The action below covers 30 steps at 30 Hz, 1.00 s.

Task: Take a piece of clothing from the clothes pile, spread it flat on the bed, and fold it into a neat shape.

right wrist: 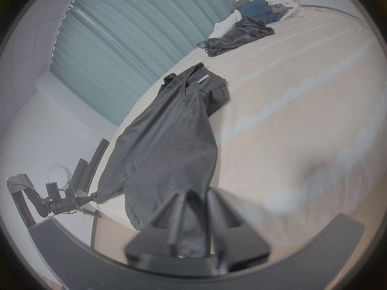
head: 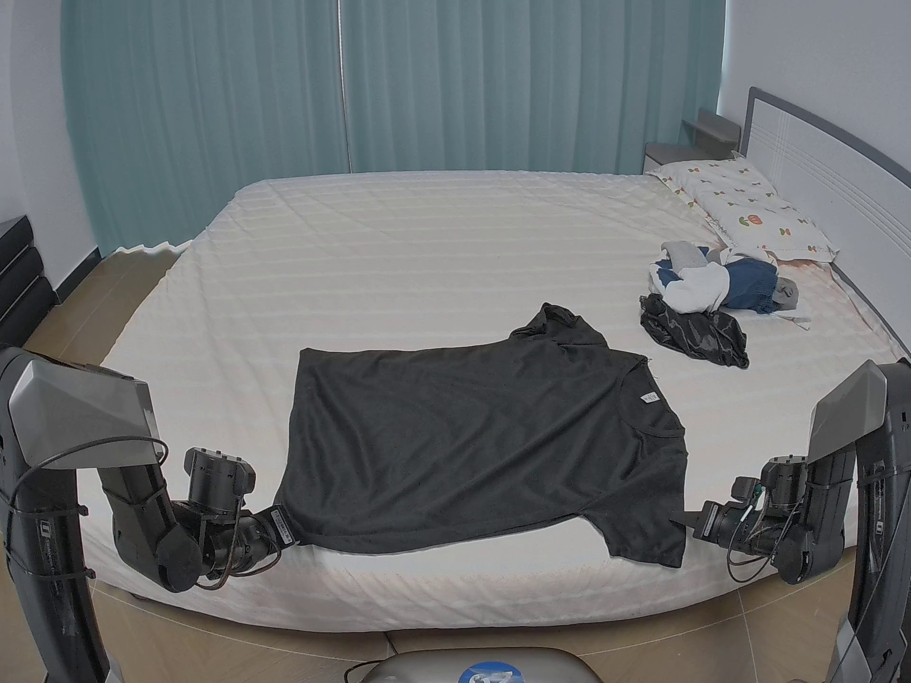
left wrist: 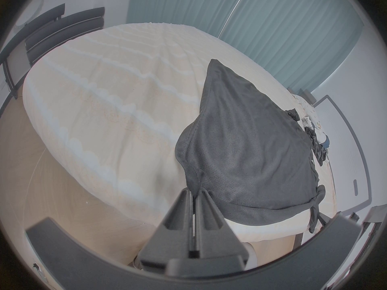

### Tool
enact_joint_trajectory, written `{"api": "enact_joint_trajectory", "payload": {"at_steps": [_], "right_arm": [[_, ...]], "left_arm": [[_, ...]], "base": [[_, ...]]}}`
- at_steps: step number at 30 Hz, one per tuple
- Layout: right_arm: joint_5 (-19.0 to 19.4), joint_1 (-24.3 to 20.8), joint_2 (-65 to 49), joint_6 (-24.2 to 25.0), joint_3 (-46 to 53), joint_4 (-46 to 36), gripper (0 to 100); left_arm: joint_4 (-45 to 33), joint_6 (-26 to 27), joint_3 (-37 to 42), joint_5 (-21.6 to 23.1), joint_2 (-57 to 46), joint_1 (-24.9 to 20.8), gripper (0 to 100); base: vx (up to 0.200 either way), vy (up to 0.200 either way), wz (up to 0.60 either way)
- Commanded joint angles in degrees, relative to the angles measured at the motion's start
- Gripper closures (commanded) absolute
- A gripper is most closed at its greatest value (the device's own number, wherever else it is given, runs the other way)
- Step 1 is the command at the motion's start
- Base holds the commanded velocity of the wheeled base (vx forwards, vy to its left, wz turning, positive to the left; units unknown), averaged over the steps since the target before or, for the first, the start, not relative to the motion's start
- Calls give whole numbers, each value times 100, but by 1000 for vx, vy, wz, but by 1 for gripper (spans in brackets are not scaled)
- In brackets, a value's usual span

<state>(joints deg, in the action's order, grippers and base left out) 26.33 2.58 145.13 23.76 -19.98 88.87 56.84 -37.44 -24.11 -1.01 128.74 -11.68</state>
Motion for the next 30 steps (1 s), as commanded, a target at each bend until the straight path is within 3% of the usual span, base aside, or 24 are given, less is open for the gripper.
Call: {"api": "enact_joint_trajectory", "payload": {"at_steps": [1,13,20,25,30], "right_arm": [[4,49,-64,-3,214,69,100],[12,67,-424,-223,1233,69,100],[21,49,-459,-557,1831,78,100],[-40,-21,-389,-838,1998,60,100],[-172,-39,-380,-891,1998,60,100]], "left_arm": [[2,0,29,-4,10,-1,100],[-24,158,135,-75,-60,16,100],[-59,562,328,-136,-183,60,100],[-59,1028,495,-479,-192,52,100],[-68,1116,530,-584,-183,43,100]], "base": [[0,0,0],[0,0,0],[0,0,0],[0,0,0],[0,0,0]]}}
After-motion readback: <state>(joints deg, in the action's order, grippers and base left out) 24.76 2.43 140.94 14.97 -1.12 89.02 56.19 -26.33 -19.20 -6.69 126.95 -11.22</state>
